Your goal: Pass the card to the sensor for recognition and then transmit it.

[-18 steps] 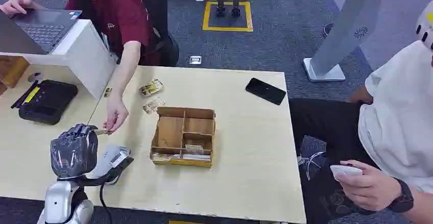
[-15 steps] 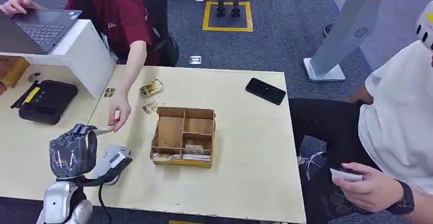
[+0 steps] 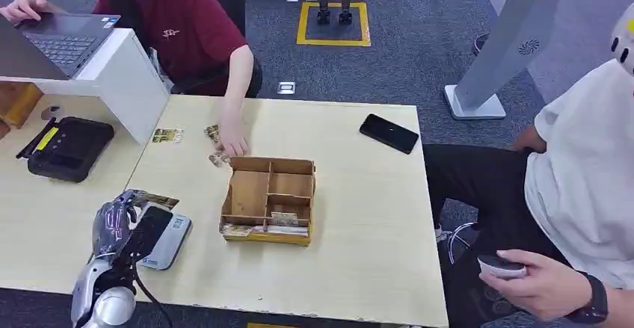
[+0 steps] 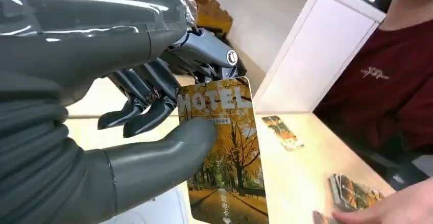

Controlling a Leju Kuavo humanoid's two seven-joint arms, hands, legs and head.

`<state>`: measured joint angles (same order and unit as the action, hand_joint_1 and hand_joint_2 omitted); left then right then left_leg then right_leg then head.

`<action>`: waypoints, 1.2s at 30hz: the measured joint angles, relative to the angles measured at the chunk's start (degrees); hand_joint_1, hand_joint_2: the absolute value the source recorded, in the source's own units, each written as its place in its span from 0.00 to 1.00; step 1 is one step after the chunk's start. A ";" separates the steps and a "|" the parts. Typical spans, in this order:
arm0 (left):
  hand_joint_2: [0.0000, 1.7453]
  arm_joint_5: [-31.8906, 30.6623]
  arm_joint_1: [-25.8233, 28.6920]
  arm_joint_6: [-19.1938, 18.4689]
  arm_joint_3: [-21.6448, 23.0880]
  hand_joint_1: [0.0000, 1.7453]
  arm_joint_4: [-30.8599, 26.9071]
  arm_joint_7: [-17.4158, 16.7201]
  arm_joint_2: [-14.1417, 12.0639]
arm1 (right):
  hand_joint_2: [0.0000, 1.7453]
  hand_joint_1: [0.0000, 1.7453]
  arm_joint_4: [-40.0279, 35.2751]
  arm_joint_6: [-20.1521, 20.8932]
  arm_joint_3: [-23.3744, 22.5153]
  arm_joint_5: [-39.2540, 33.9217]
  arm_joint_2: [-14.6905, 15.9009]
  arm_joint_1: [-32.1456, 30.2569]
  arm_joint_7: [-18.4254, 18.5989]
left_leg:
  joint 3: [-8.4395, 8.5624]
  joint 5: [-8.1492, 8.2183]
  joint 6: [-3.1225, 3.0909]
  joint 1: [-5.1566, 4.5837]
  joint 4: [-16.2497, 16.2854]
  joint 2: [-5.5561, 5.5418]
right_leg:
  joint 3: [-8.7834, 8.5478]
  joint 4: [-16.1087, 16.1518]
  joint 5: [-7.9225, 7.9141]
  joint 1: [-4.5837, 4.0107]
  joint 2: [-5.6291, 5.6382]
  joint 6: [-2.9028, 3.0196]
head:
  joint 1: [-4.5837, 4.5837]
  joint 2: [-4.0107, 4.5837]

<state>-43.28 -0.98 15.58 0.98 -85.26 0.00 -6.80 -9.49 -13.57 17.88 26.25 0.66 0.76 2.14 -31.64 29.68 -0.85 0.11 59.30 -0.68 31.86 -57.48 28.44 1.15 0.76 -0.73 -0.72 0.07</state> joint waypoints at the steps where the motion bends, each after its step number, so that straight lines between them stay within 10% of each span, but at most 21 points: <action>1: 1.00 0.26 0.00 -0.57 -0.11 1.00 0.00 -0.09 0.04 | 0.00 0.00 -0.02 0.00 0.00 0.00 0.00 0.02 0.00 | 0.00 0.00 0.00 0.00 0.00 0.01 | 0.00 0.00 0.00 0.00 0.00 0.00 | -0.02 0.00; 11: 1.00 -6.43 -1.12 -4.78 -0.35 1.00 1.33 -4.98 -1.44 | 0.00 0.00 0.00 0.04 -0.02 0.17 0.00 0.02 0.20 | 0.01 0.00 0.00 0.00 0.00 0.01 | -0.01 0.00 0.00 0.00 0.01 0.00 | -0.02 0.00; 36: 1.00 -2.99 0.57 -10.25 -0.33 1.00 2.93 -2.95 -1.75 | 0.00 0.00 0.00 0.17 -0.02 0.76 0.02 0.11 0.02 | 0.00 0.00 0.00 0.00 0.00 0.01 | -0.01 0.00 0.00 0.00 0.01 0.00 | -0.02 0.00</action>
<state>-46.27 -0.41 5.33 0.66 -82.34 -2.95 -8.55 -9.49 -13.40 17.86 27.02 0.68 0.86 2.16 -31.64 29.68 -0.86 0.11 59.30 -0.67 31.85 -57.48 28.44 1.15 0.77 -0.73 -0.74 0.07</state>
